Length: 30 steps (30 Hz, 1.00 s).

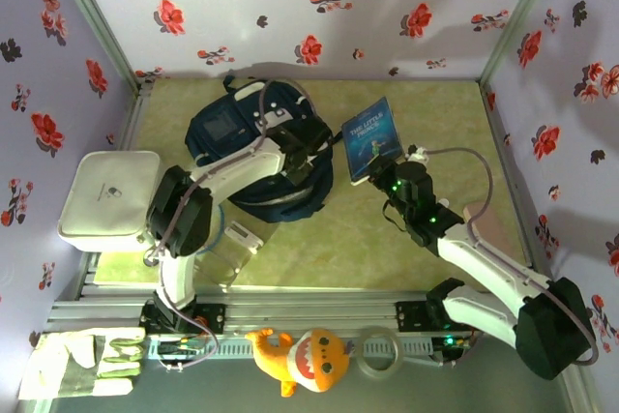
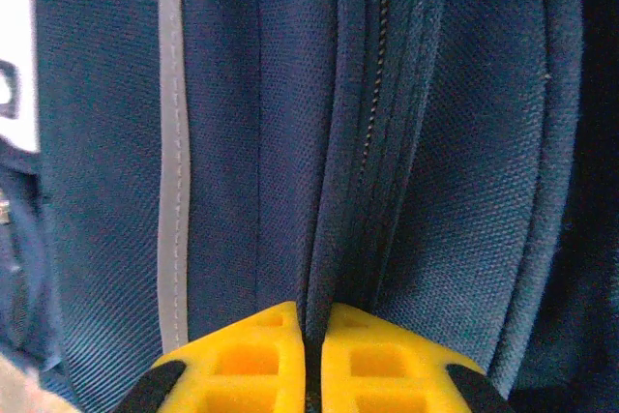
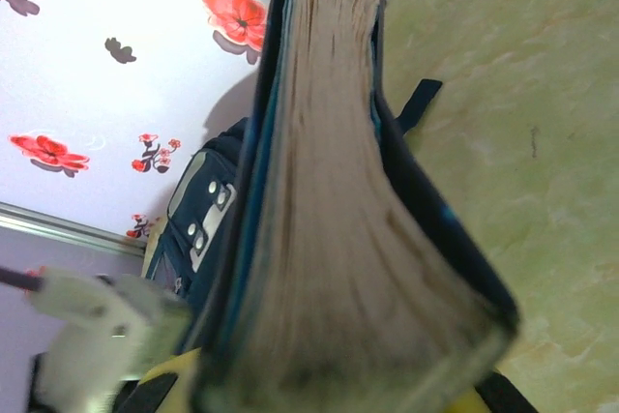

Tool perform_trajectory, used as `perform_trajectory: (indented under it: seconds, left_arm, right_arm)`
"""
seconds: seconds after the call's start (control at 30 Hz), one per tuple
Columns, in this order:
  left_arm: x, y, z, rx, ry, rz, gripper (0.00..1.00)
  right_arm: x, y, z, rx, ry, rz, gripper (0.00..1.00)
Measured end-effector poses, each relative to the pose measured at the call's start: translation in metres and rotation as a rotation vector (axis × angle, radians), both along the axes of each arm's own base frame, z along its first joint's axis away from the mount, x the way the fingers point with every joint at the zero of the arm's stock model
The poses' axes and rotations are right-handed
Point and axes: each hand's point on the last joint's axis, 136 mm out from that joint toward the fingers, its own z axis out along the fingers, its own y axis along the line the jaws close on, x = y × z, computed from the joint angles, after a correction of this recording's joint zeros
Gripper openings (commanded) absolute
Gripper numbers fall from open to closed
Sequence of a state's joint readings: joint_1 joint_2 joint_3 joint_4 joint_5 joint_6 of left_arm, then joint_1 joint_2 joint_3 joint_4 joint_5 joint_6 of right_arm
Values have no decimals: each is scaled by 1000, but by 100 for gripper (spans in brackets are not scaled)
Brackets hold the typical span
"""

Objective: Pack books, pencil case, and school supplies into a backpack

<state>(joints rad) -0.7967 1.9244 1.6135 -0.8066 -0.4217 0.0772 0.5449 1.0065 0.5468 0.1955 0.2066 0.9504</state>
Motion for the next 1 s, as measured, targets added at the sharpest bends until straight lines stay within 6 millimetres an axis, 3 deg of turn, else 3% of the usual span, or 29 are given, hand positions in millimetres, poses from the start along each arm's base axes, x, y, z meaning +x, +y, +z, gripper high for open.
perform_trajectory:
  seconds: [0.27, 0.47, 0.73, 1.0]
  left_arm:
    - [12, 24, 84, -201, -176, 115, 0]
    - [12, 36, 125, -340, -257, 169, 0]
    - [13, 29, 134, -398, -270, 161, 0]
    - [13, 26, 129, -411, -253, 168, 0]
  right_arm:
    - [-3, -2, -6, -11, 14, 7, 13]
    - [-10, 13, -9, 10, 17, 102, 13]
    - [-22, 49, -15, 58, 13, 254, 13]
    - [-35, 101, -45, 92, 85, 411, 12]
